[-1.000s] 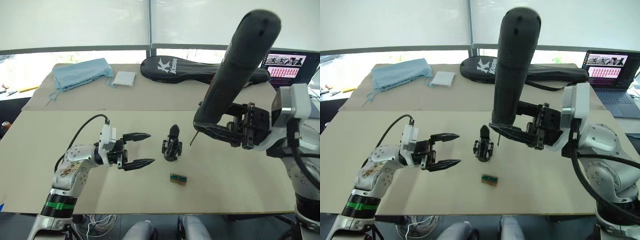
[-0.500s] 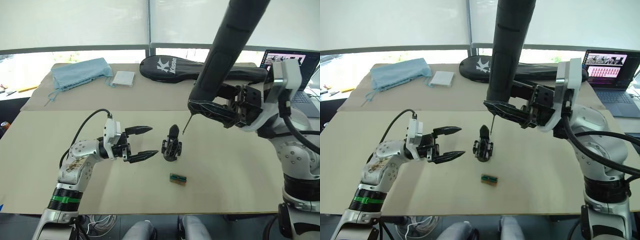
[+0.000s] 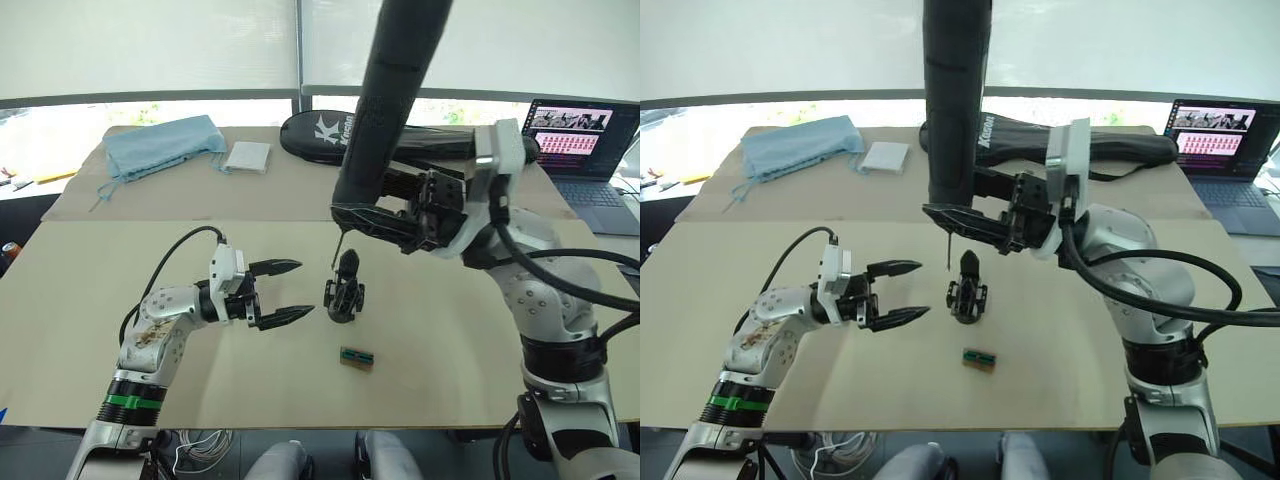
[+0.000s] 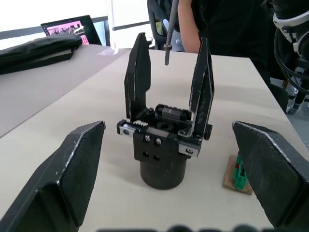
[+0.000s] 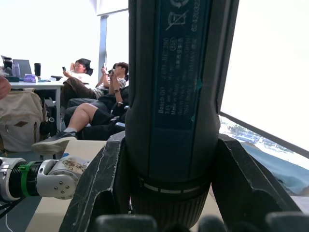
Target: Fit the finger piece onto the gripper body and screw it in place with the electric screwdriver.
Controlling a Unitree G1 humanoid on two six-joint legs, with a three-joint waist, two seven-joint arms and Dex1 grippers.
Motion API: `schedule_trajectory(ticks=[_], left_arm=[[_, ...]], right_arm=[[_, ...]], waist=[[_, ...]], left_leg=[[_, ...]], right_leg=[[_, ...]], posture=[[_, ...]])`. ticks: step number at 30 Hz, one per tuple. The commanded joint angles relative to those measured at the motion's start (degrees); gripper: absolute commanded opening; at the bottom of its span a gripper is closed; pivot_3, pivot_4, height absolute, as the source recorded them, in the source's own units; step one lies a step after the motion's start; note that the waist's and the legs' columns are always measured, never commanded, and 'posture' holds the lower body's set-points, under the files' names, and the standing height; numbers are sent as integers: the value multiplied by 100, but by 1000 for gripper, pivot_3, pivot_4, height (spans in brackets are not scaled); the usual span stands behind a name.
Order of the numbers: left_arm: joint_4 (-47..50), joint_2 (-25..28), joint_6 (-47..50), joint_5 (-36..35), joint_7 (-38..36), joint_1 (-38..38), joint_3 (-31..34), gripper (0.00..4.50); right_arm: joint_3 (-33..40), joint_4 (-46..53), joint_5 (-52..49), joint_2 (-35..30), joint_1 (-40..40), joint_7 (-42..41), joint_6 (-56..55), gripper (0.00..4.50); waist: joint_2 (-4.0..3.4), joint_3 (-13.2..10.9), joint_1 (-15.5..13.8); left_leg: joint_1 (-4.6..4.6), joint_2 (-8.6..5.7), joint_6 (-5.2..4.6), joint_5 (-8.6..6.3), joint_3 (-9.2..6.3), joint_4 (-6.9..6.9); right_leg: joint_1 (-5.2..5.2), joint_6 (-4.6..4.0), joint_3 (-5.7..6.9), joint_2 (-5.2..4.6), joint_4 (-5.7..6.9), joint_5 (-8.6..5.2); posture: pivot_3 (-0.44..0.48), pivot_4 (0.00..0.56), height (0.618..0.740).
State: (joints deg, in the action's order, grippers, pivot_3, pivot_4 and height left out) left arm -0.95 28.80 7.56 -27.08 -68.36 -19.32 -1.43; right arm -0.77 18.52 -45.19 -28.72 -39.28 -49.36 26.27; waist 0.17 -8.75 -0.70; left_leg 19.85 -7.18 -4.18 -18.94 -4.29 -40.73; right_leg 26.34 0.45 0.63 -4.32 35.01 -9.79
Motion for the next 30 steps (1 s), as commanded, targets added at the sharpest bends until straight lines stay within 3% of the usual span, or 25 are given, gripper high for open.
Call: schedule_trajectory(ticks=[1, 12, 30], left_arm=[[85, -10, -138, 32, -13, 14, -7, 4500], [-400, -229, -614, 611, 77, 73, -331, 4500], [-769, -596, -856, 911, 260, -144, -560, 4500]], right_arm=[[94, 120, 51, 32, -97, -37, -68, 1921], [-41, 4, 423, 116, 171, -448, -203, 1921], [-53, 31, 543, 227, 439, -547, -115, 1921]], waist=[[0, 0, 4], [0, 0, 6], [0, 0, 8]], left_leg=[[0, 0, 0, 0, 0, 0], [0, 0, 0, 0, 0, 0], [2, 0, 0, 0, 0, -3]], right_leg=[[0, 0, 1, 0, 0, 0], [1, 0, 4, 1, 0, 0], [1, 0, 1, 0, 1, 0]], posture=[[0, 150, 740], [0, 150, 740], [0, 150, 740]])
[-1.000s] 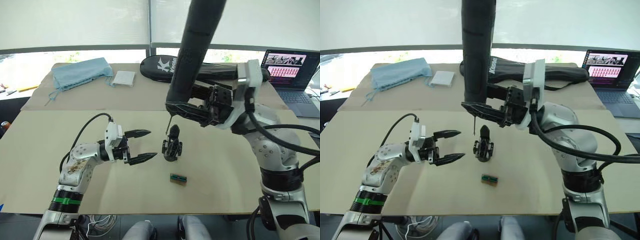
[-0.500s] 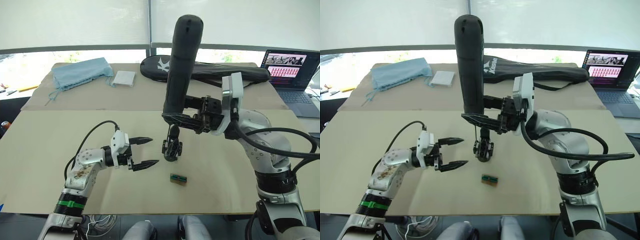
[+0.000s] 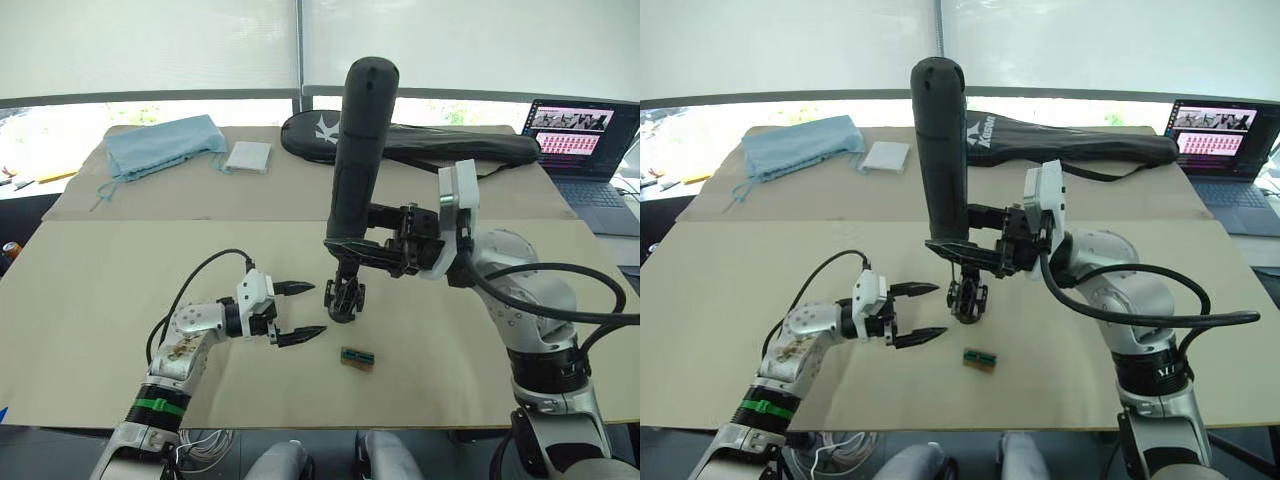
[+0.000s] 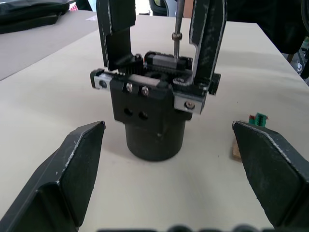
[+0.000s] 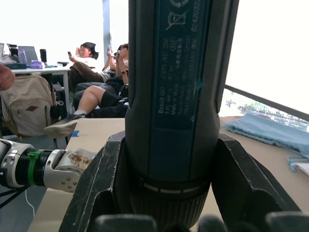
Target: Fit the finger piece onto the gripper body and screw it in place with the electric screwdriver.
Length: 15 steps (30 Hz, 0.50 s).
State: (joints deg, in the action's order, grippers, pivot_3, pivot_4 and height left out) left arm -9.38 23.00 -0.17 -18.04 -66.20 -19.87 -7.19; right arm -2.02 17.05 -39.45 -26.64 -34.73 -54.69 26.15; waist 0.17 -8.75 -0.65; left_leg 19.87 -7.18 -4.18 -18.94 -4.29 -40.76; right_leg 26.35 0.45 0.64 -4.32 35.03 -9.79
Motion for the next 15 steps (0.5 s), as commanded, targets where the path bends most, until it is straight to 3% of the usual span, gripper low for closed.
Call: schedule_trajectory(ticks=[1, 15], left_arm=[[68, -20, -84, 8, 53, -95, 10, 4500], [-104, -132, -127, 98, 139, -180, -80, 4500]], right_arm=[[69, 175, -16, 16, -5, -22, -110, 1921], [44, 174, 92, 64, 63, -64, -130, 1921]], waist=[[0, 0, 7], [0, 0, 3]], left_leg=[[0, 0, 0, 0, 0, 0], [0, 0, 0, 0, 0, -1]], right_leg=[[0, 0, -1, 0, 0, 0], [0, 0, -1, 0, 1, 0]], posture=[[0, 150, 740], [0, 150, 740]])
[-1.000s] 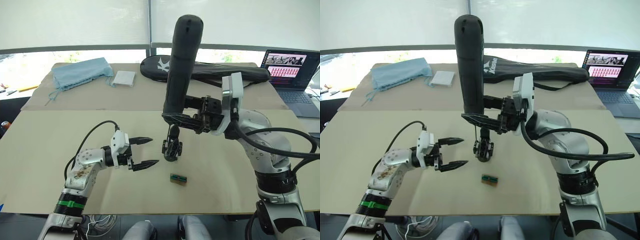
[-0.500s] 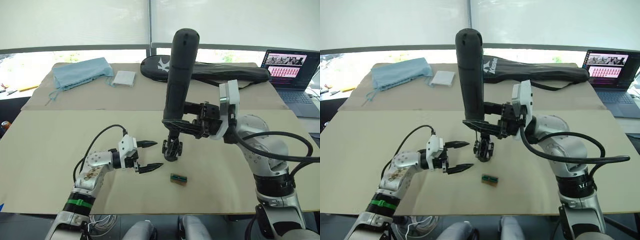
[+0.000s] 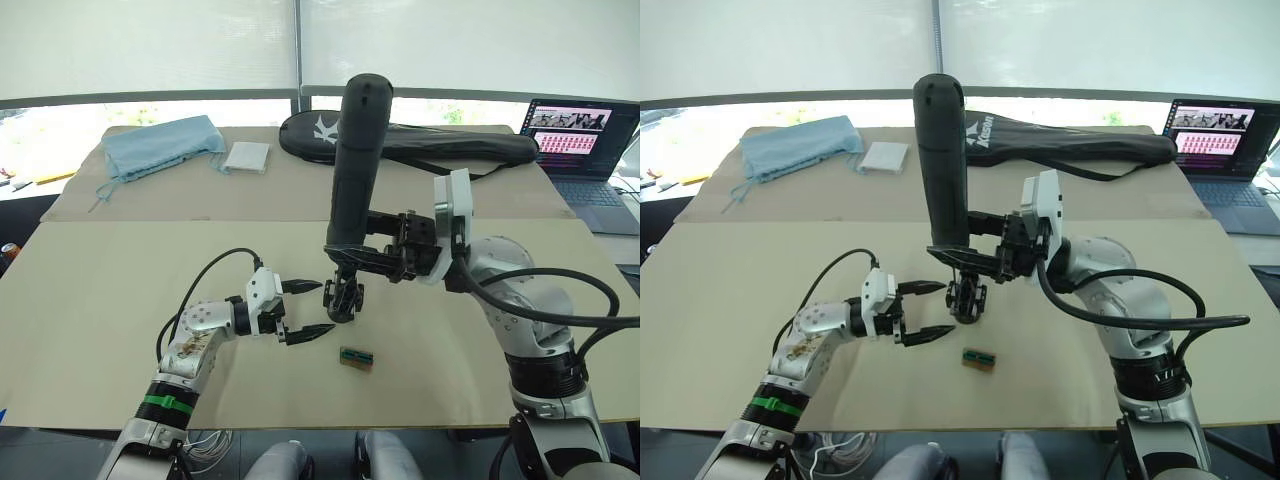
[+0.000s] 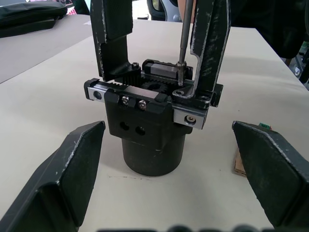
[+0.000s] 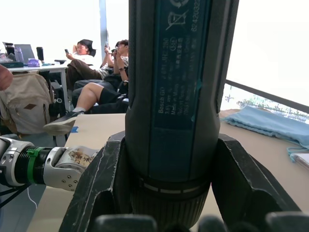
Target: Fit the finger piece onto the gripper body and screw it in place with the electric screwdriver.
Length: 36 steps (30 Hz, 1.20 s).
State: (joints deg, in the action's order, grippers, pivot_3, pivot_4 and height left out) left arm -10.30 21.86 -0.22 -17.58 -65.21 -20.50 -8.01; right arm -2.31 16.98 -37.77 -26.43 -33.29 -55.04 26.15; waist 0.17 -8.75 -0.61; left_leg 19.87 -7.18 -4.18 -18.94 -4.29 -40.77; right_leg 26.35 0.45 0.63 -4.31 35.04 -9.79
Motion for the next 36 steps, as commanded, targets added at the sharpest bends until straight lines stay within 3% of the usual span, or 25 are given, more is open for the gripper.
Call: schedule_trajectory(ticks=[1, 36], left_arm=[[-20, -21, -126, 57, 41, -118, -1, 4500], [-178, -110, -226, 125, 12, -113, -33, 4500]], right_arm=[[73, 185, -72, 46, -78, -29, -129, 1921], [79, 138, 89, 30, 34, -56, -246, 1921]], waist=[[0, 0, -1], [0, 0, -1]], left_leg=[[0, 0, 0, 0, 0, 0], [0, 0, 0, 0, 0, -1]], right_leg=[[0, 0, 0, 0, 0, 0], [0, 0, 0, 0, 0, 0]], posture=[[0, 150, 740], [0, 150, 740]])
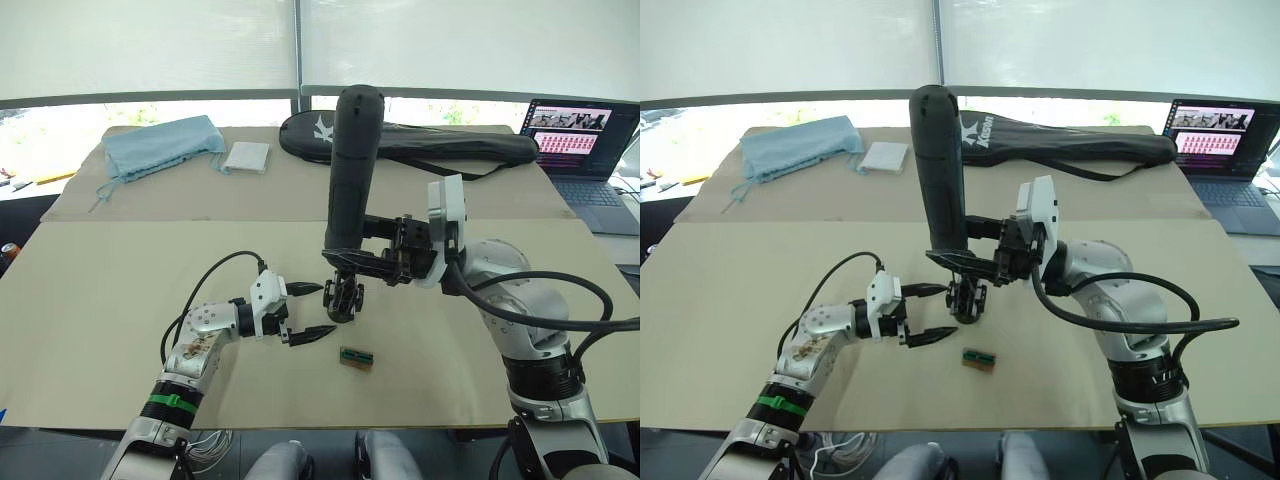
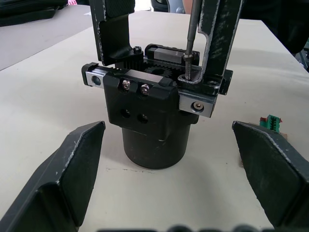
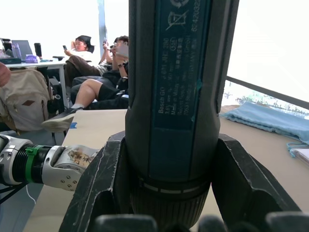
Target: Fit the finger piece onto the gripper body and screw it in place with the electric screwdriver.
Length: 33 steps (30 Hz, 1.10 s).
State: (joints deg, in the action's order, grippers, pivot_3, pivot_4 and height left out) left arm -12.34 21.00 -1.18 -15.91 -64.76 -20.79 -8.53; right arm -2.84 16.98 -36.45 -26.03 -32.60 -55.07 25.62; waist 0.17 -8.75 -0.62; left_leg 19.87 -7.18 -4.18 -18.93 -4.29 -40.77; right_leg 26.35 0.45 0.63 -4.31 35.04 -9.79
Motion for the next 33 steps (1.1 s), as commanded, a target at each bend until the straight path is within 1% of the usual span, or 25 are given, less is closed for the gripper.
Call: schedule_trajectory(ticks=[1, 33], left_arm=[[24, -22, -128, -41, -35, -86, 19, 4500], [64, -43, -113, -46, -30, -32, -8, 4500]], right_arm=[[138, 131, -39, -9, -39, -53, -192, 1921], [175, 245, -61, -76, 65, -121, -106, 1921]], waist=[[0, 0, 0], [0, 0, 0]], left_leg=[[0, 0, 0, 0, 0, 0], [0, 0, 0, 0, 0, -1]], right_leg=[[0, 0, 0, 0, 0, 0], [-1, 0, 0, 0, 0, 0]], posture=[[0, 150, 740], [0, 150, 740]])
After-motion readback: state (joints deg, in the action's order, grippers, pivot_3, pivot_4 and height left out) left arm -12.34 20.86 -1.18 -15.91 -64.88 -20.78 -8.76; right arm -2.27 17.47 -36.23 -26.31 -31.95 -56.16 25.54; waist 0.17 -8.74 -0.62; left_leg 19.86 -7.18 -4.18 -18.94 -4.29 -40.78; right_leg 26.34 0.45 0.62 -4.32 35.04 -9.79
